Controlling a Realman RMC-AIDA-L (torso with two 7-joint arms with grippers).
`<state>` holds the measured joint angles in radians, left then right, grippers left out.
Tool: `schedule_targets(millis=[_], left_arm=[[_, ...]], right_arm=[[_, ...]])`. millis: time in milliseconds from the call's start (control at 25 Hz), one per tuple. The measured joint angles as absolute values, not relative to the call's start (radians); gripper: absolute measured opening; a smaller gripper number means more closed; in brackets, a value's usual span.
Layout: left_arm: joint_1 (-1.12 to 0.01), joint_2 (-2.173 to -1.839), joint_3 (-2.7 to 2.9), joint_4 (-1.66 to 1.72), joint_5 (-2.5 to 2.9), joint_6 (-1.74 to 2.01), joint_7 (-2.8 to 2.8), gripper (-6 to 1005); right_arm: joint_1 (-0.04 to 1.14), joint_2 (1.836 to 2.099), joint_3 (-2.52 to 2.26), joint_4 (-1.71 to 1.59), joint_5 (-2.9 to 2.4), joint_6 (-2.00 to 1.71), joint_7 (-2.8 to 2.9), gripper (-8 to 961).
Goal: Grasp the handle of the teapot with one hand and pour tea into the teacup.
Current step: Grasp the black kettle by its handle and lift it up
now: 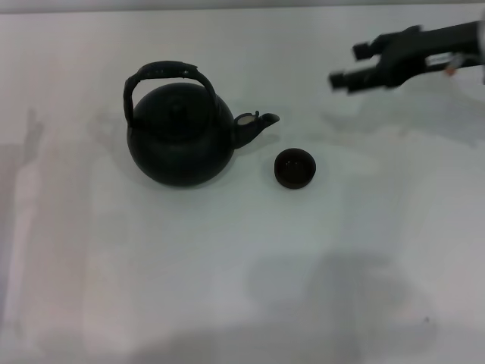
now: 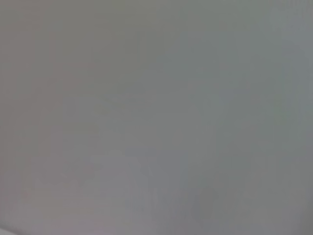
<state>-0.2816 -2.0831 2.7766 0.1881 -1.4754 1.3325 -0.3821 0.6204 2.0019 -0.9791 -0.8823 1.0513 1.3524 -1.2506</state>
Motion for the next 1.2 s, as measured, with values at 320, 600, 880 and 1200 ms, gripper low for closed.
schedule_targets(millis=[320, 600, 880, 1200], left_arm=[[-0.285, -2.083, 2.785, 0.189, -1.464, 1.352, -0.402, 831], [-0.258, -2.081, 2.788, 0.191, -1.411, 1.358, -0.45, 830], [-0.19, -2.08, 2.789, 0.183, -1.247, 1.424, -0.447, 816], [-0.215, -2.079, 2.789, 0.157, -0.895, 1.448, -0.4, 798]], right_arm=[[0.551, 2.006, -0.474, -0.419, 1.493, 1.317, -1.663, 845], [0.513, 2.02, -0.397, -0.076, 1.95, 1.269, -2.274, 845], [0.558, 2.025, -0.39, 0.034, 2.171, 1.133, -2.697, 845], [0.577, 2.022, -0.388, 0.012, 2.183, 1.05, -2.667, 845]])
